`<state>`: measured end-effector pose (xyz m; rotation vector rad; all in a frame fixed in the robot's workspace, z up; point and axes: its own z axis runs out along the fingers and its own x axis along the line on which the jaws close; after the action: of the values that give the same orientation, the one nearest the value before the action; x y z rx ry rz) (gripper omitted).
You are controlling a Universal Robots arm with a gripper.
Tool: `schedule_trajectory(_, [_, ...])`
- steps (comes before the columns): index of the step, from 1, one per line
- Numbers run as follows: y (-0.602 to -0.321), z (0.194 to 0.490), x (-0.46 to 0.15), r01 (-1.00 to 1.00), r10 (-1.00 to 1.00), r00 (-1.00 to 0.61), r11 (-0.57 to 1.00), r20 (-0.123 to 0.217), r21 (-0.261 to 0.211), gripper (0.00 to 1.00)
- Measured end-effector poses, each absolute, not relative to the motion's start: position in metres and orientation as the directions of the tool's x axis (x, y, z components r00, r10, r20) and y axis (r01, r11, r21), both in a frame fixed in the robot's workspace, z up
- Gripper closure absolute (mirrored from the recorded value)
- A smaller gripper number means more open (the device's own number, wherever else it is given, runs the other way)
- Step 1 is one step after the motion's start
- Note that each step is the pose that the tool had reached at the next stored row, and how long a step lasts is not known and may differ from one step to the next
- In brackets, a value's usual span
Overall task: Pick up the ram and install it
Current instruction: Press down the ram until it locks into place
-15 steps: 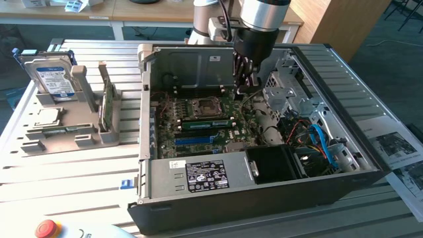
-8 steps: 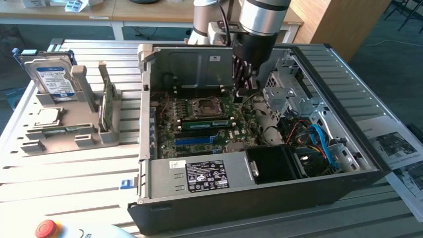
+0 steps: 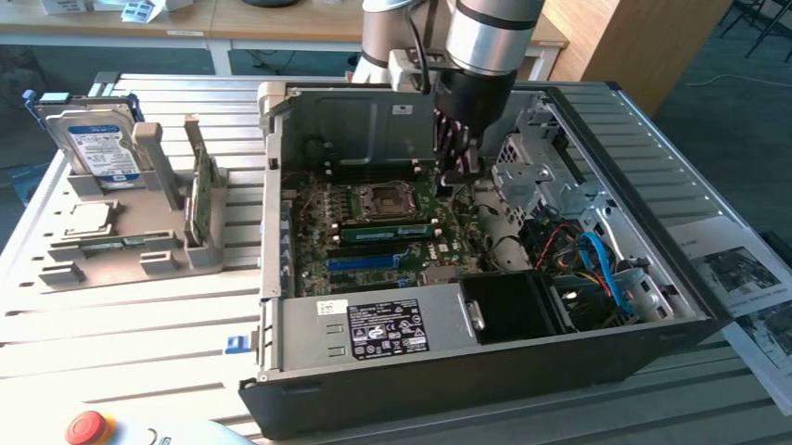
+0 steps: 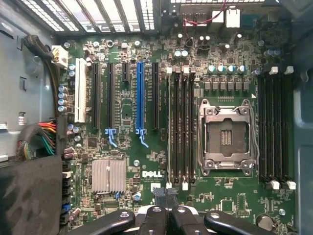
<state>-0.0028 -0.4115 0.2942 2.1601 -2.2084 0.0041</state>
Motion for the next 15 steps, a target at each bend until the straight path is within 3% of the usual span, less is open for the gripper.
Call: schedule_trajectory(15, [-0.411,0.275,-0.003,-0.999,-0.999,-0.021,0.023,0.039,0.035,0.9])
